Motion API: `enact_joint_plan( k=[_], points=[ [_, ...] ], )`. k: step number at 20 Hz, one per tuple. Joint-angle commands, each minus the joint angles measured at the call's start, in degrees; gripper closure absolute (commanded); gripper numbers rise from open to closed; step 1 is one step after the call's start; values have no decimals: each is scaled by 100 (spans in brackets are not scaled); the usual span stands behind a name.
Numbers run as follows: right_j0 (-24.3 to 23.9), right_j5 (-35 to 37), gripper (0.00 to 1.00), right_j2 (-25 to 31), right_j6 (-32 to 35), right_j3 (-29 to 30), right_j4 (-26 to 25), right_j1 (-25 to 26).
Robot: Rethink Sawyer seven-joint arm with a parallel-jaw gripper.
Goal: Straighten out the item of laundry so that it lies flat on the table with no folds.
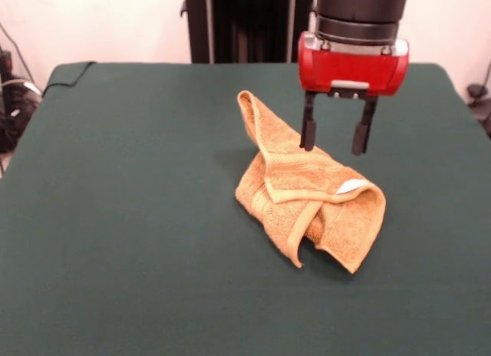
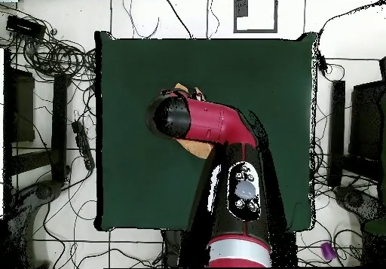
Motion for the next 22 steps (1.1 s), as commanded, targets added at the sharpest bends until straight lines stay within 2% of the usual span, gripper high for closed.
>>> enact_joint_plan(
  k=[1,9,22],
  points=[
    [-30,-421,0,827,688,631,-74,536],
    [-31,-497,0,826,676,687,-152,606],
    [-410,-712,0,1091,280,1120,-462,523]
  ],
)
